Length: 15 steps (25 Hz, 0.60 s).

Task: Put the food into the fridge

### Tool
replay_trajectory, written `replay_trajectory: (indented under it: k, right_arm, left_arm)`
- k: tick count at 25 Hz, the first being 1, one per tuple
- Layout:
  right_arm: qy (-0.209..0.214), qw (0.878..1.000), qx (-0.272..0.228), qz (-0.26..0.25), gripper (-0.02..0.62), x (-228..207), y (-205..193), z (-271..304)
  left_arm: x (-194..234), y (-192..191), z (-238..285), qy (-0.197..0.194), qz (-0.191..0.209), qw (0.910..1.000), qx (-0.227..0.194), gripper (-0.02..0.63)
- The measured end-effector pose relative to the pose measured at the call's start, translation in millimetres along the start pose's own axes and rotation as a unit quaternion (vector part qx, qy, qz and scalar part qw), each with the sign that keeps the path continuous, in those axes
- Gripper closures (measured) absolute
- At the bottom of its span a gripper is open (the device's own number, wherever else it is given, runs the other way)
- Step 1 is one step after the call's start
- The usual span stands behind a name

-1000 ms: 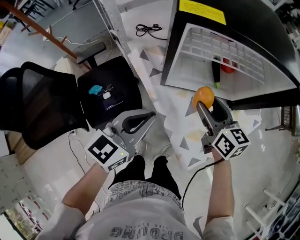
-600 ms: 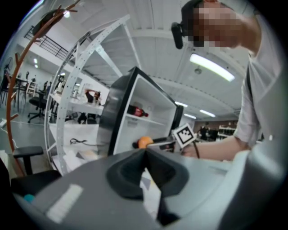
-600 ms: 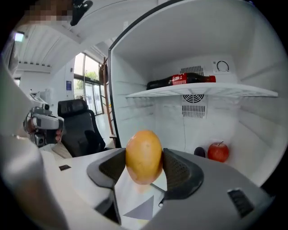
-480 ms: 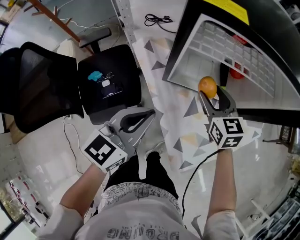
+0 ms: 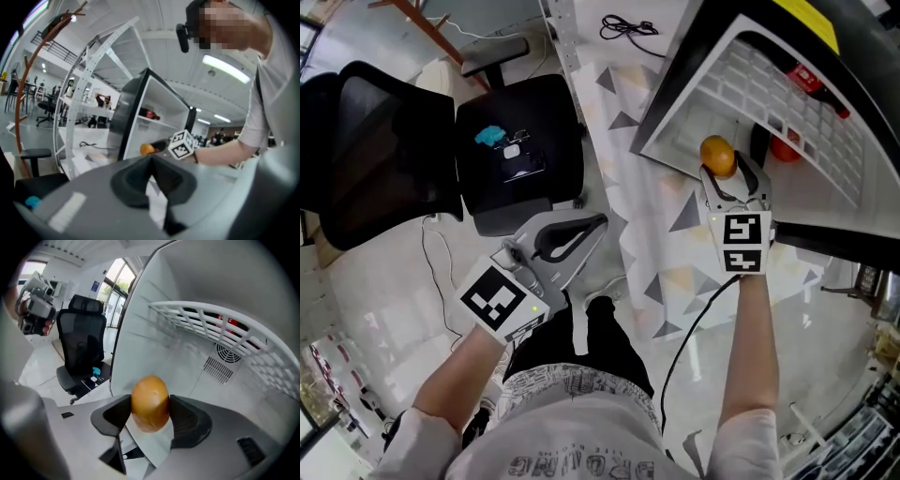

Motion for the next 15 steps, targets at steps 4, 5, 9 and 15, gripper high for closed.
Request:
replay_trajectory:
  k: [4, 5, 9, 15]
  right_arm:
    - [-0.007, 0.998, 0.027, -0.053, 0.339, 4, -1, 10]
    - [-0.010, 0.997, 0.032, -0.065, 0.339, 5, -2, 13]
    - [-0.022, 0.992, 0.055, -0.113, 0.339, 11, -7, 26]
    - [-0.028, 0.986, 0.081, -0.141, 0.339, 17, -14, 40]
  left_arm:
    - [2, -3, -1, 0.002, -0.002, 1.0000, 0.000, 0.600]
    - [2, -3, -1, 0.002, -0.003, 1.0000, 0.001, 0.600]
    - [4, -8, -2, 0.005, -0.004, 1.0000, 0.003, 0.600]
    - [9, -13, -8, 0.012, -0.009, 0.9999, 0.002, 0.600]
Point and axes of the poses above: the fingertips, and each gripper's own axes: z forward along the fingers, x to its left, y out of its top, the point moved 6 cm from there along -z, backward along the fingers, and after that the axes turned 13 degrees about -z, right-handed, at the moved point
